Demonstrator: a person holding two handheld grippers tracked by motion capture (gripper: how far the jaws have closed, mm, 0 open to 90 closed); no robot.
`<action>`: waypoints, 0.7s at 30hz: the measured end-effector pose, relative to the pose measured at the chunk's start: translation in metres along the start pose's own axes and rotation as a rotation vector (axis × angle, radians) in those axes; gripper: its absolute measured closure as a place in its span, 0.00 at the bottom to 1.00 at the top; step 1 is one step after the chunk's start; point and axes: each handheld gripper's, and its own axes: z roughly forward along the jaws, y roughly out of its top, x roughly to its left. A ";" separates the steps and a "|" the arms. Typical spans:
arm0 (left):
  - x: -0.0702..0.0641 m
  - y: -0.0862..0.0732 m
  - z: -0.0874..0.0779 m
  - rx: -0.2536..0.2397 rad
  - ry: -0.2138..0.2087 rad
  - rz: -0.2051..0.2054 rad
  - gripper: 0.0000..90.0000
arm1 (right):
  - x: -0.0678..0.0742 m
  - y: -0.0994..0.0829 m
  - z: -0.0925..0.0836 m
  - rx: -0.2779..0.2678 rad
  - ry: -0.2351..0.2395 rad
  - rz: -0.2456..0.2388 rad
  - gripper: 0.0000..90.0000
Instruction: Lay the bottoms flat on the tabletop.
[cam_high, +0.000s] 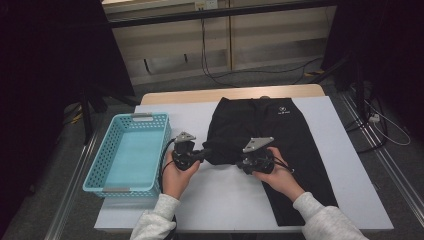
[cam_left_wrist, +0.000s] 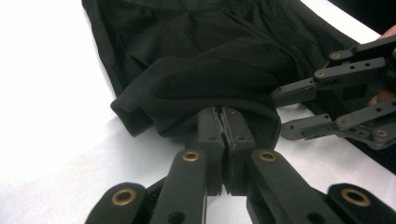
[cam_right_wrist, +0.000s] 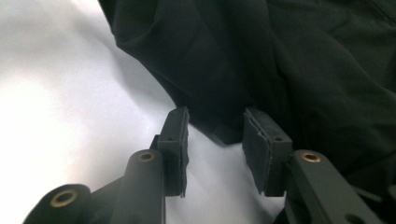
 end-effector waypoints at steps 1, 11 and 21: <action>0.000 0.000 0.000 -0.001 0.001 0.000 0.97 | -0.001 0.000 0.001 -0.006 -0.003 -0.001 0.69; 0.000 0.000 -0.001 0.003 -0.002 0.003 0.97 | 0.001 0.006 0.006 0.006 0.035 -0.014 1.00; 0.001 0.003 -0.009 -0.019 -0.001 0.002 0.97 | -0.006 0.003 -0.016 -0.010 0.056 0.009 1.00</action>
